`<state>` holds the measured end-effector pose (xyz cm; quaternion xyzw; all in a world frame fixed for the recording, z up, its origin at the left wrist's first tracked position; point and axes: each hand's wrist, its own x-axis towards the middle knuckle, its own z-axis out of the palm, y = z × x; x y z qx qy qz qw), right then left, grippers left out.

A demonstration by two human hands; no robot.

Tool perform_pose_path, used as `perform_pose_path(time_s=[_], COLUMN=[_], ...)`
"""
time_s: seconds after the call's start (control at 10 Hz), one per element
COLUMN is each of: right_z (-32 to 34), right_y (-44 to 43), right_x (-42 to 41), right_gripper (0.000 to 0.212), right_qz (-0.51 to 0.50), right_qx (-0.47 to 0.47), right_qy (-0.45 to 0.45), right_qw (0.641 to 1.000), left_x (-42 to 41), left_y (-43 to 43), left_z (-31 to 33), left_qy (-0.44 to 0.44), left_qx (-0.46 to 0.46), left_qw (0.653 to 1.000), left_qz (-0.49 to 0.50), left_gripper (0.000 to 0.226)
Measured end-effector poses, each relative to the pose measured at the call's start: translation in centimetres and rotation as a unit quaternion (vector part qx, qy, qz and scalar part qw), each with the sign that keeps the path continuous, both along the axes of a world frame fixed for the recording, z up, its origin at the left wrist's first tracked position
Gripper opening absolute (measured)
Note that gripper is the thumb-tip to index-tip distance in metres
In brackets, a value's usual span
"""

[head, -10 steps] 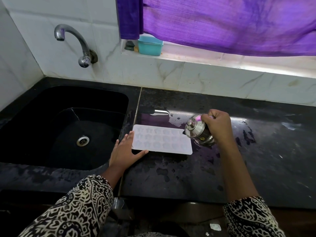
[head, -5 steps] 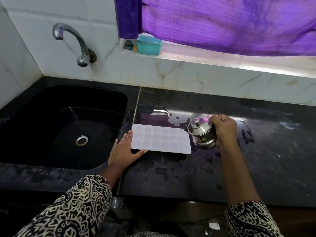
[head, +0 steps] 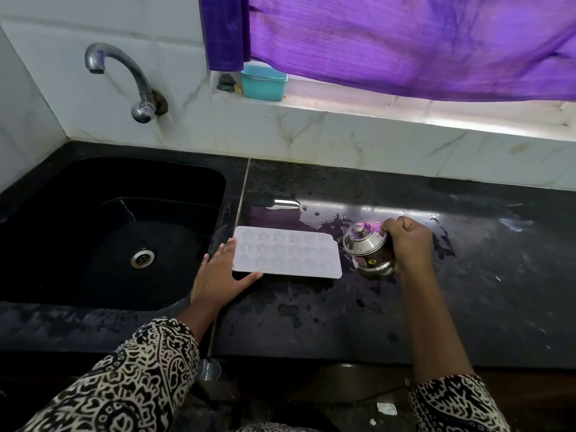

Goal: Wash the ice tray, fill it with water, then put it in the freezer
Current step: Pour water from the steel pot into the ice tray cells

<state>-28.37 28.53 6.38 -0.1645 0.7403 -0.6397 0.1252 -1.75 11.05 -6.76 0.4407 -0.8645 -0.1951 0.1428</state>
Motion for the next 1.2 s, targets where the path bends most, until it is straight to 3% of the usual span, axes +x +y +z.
perform_pose_path(time_s=[0.5,0.8,1.0,1.2], right_z=[1.0,1.0,0.7,0.6], right_y=[-1.9,-1.8,-1.3,-0.7], right_x=[1.8,1.4,0.5,0.3], right_gripper=[0.045,0.042,0.040,0.037], right_qz=[0.074,0.069,0.032,0.033], right_qx=[0.108,0.086,0.038,0.056], right_qy=[0.165,0.134,0.054,0.080], right_qw=[0.978,0.985,0.997,0.995], left_x=[-0.1,-0.1,-0.1,-0.1], left_y=[-0.1,-0.1,0.0,-0.1], left_z=[-0.1,-0.3,-0.2,-0.2], left_qy=[-0.003,0.002,-0.001,-0.009], left_qx=[-0.002,-0.005,-0.005,-0.005], left_qw=[1.000,1.000,1.000,1.000], left_qz=[0.003,0.003,0.005,0.005], left_gripper=[0.103,0.104,0.103,0.104])
